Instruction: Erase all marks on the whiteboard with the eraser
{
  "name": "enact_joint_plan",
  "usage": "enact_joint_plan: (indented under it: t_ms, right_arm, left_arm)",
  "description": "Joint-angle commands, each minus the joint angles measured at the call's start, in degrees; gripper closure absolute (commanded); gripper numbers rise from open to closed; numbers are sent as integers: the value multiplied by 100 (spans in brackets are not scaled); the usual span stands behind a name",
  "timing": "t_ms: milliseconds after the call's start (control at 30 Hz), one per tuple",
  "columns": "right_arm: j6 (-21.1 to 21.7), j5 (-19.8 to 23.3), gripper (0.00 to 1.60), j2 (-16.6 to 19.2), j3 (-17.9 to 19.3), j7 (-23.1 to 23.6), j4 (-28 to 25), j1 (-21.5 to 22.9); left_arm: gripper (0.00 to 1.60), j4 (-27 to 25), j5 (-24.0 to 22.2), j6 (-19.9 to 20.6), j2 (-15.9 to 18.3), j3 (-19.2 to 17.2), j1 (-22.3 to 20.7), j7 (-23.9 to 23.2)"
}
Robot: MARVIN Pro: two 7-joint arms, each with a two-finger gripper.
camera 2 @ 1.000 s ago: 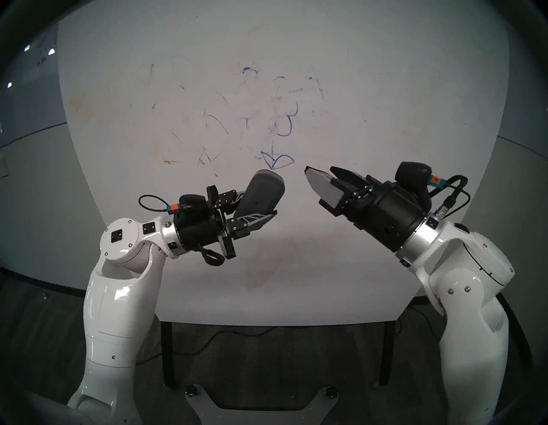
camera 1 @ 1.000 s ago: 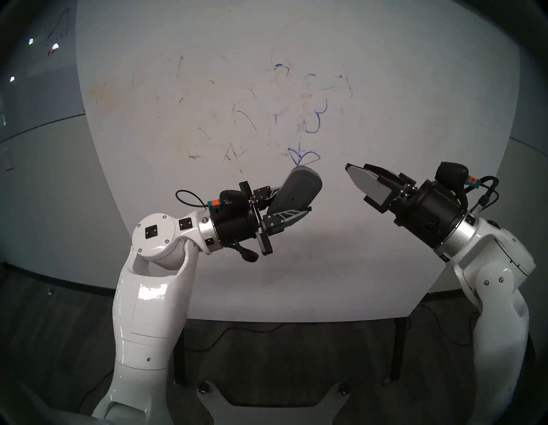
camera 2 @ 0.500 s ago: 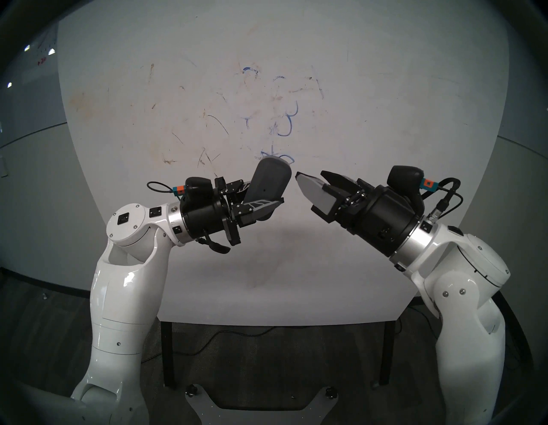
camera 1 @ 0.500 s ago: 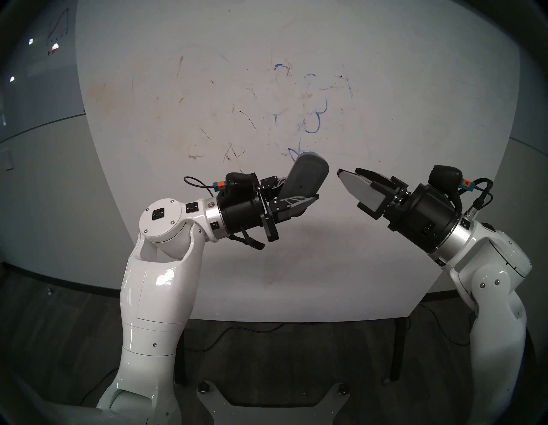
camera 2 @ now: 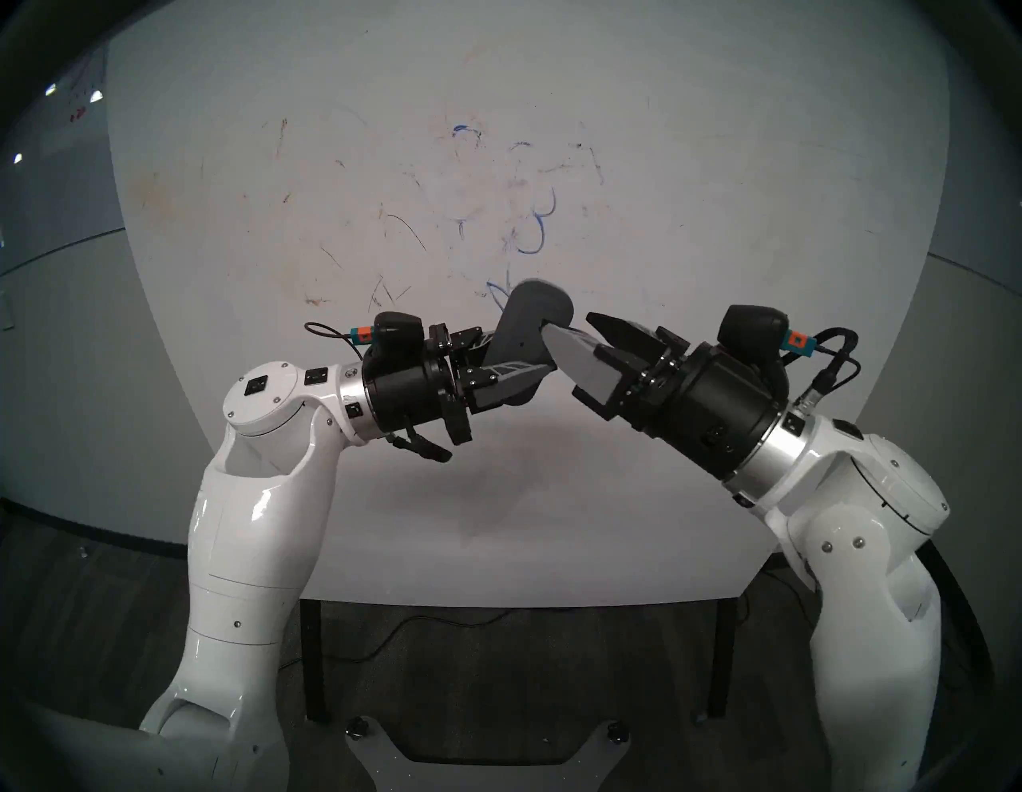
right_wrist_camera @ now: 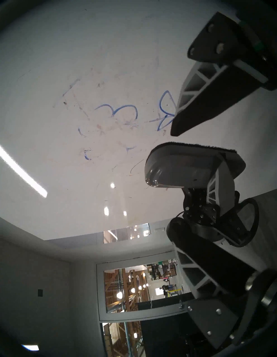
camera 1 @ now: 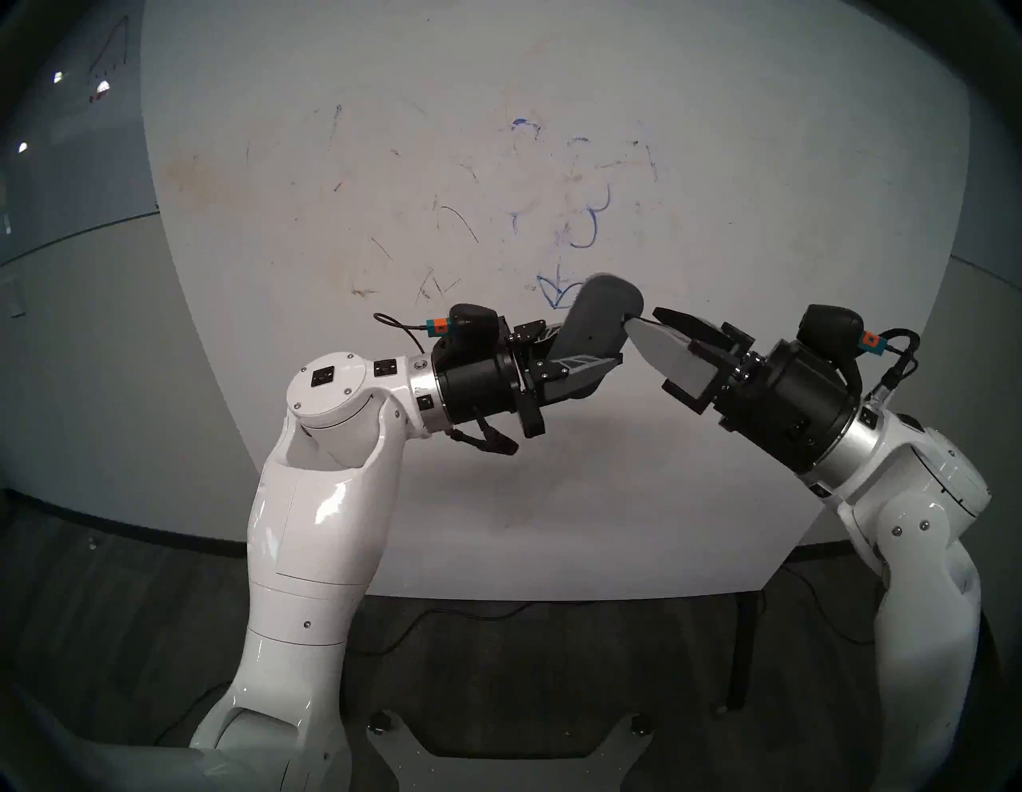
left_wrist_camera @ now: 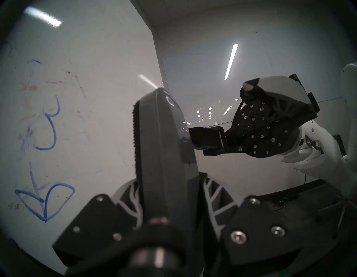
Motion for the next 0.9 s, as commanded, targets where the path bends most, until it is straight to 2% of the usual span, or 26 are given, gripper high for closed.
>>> enact_joint_plan:
  t_ms: [0,567,867]
  right_arm:
    - [-27,108,0,-49,-65,40,-87,188]
    - [-1,32,0,-67,-393,-25,-87,259]
    - [6,37,0,-8,-145,18,-87,97]
  left_arm:
    - [160,-35,-32,-25,-78,69,-121,-17]
    - [160,-16,-39,-13,-170,228,-223,40]
    - [160,-136,-128,-4,-15,24,-137,-75]
